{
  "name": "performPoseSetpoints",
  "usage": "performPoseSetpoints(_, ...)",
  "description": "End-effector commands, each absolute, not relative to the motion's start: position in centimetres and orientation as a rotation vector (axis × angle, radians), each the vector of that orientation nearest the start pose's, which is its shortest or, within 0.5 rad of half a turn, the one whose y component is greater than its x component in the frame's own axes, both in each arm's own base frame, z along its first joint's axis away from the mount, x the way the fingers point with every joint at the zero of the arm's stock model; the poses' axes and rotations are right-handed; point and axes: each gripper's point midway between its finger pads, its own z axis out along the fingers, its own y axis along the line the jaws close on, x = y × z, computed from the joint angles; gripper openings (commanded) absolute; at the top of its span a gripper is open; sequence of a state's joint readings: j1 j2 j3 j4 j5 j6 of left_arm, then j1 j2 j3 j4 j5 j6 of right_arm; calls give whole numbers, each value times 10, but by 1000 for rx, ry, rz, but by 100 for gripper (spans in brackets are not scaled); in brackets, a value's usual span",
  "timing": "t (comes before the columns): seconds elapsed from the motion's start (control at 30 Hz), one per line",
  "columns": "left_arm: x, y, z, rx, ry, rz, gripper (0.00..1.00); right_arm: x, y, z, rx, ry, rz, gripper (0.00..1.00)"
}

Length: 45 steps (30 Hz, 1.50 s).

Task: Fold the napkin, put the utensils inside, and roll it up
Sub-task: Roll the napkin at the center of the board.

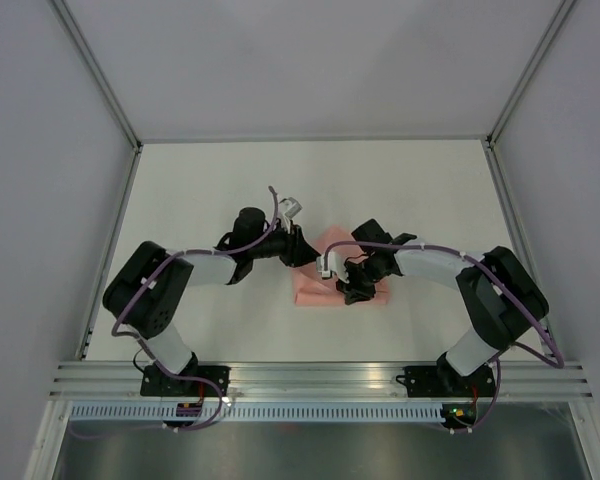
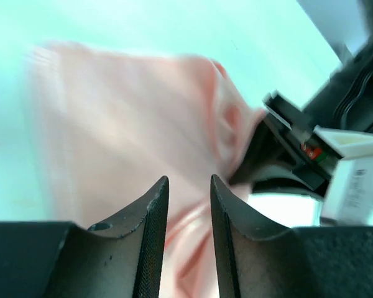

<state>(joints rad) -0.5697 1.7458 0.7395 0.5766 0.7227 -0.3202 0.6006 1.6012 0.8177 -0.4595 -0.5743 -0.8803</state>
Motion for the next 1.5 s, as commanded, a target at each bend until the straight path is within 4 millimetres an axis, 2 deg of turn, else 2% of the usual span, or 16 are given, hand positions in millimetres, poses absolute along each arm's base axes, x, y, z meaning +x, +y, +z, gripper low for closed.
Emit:
performPoseSetpoints(0.0, 320, -303, 141, 543, 1779, -1094, 38, 172, 196, -11, -1974, 2052, 846, 11)
performPoseSetpoints(0.03, 318, -296, 139, 514, 1778, -1067, 37, 172, 195, -13, -1982, 2063, 871, 11)
performPoseSetpoints(0.07, 321, -291, 146, 488, 1749, -1039, 37, 168, 193, -12, -1988, 2088, 905, 11)
performPoseSetpoints(0.1, 324, -285, 159, 452, 1706, -1010, 36, 177, 198, -6, -1967, 2081, 924, 11)
performPoseSetpoints(0.17, 317, -275, 158, 404, 1683, -995, 36, 173, 194, -10, -1981, 2135, 987, 11)
performPoseSetpoints(0.2, 317, -269, 179, 373, 1597, -981, 36, 184, 199, -5, -1965, 2127, 1001, 11)
performPoseSetpoints(0.23, 311, -263, 171, 357, 1603, -969, 36, 184, 198, -9, -1963, 2160, 1036, 11)
performPoseSetpoints(0.33, 297, -254, 181, 348, 1531, -909, 36, 192, 197, -10, -1952, 2212, 1112, 11)
performPoseSetpoints(0.47, 274, -265, 182, 495, 1478, -760, 36, 201, 195, -12, -1927, 2270, 1181, 11)
performPoseSetpoints(0.57, 245, -292, 179, 652, 1436, -706, 36, 208, 195, -16, -1907, 2298, 1183, 11)
performPoseSetpoints(0.7, 229, -302, 164, 778, 1407, -564, 38, 211, 196, -20, -1888, 2319, 1186, 11)
performPoseSetpoints(0.87, 199, -329, 130, 1037, 1390, -454, 43, 214, 197, -25, -1877, 2335, 1190, 11)
performPoseSetpoints(1.07, 178, -359, 85, 1289, 1340, -329, 45, 214, 196, -31, -1868, 2357, 1198, 11)
performPoseSetpoints(1.17, 175, -372, 67, 1375, 1304, -278, 48, 214, 195, -33, -1869, 2369, 1198, 12)
performPoseSetpoints(1.3, 179, -383, 60, 1391, 1269, -259, 56, 215, 193, -33, -1862, 2377, 1196, 12)
performPoseSetpoints(1.47, 183, -387, 39, 1451, 1273, -219, 57, 216, 191, -35, -1856, 2385, 1198, 12)
